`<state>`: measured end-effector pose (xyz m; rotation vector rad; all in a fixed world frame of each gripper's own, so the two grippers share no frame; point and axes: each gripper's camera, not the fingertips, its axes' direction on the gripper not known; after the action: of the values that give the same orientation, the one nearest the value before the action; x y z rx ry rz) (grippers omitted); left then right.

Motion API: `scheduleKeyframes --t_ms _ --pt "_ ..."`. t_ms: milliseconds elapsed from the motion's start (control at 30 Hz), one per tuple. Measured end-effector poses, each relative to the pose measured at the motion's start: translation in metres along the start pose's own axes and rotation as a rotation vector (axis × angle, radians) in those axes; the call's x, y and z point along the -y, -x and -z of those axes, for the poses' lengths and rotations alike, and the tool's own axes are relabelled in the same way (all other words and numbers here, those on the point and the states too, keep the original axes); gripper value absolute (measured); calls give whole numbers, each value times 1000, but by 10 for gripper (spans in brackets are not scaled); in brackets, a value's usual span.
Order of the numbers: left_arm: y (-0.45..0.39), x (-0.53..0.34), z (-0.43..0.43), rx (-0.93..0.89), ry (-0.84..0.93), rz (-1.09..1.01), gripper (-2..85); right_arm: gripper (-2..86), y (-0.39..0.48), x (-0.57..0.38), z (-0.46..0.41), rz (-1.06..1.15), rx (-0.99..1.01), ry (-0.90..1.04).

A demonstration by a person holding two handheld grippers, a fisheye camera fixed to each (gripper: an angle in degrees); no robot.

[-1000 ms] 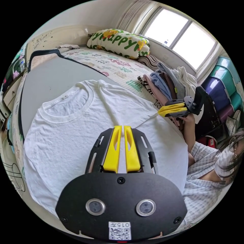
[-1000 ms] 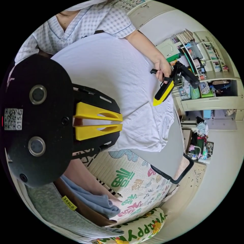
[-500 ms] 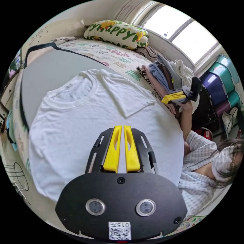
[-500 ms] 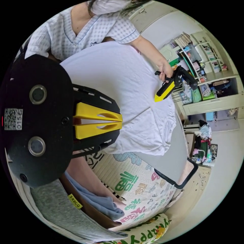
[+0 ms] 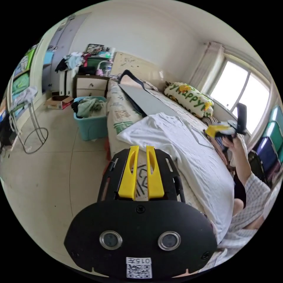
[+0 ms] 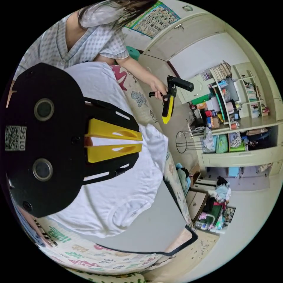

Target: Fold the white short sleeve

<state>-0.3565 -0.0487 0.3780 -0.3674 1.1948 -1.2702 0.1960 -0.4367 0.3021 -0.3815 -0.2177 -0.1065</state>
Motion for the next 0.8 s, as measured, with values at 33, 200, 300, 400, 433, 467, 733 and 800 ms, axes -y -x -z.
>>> scheduleKeyframes --t_ms 33,200,300,400,433,467,733,800 --pt "19 4 -6 -72 17 51 62 71 18 15 -25 36 -26 41" --pt "71 25 -28 -203 74 203 128 88 63 47 -105 79 -201 159" --pt "84 40 -24 -292 30 240 123 88 73 51 -127 74 -293 157" --pt "81 55 -21 -317 35 230 111 67 72 50 -138 39 -323 148" --pt "79 60 -22 -330 61 219 103 55 70 50 -141 30 -324 140" --pt "77 62 -22 -329 71 214 93 48 70 50 -142 28 -315 138" --pt "43 73 17 -320 -5 146 7 13 69 45 -139 -8 -261 70" --pt "21 81 28 -321 -41 106 4 8 69 41 -131 -21 -264 26"
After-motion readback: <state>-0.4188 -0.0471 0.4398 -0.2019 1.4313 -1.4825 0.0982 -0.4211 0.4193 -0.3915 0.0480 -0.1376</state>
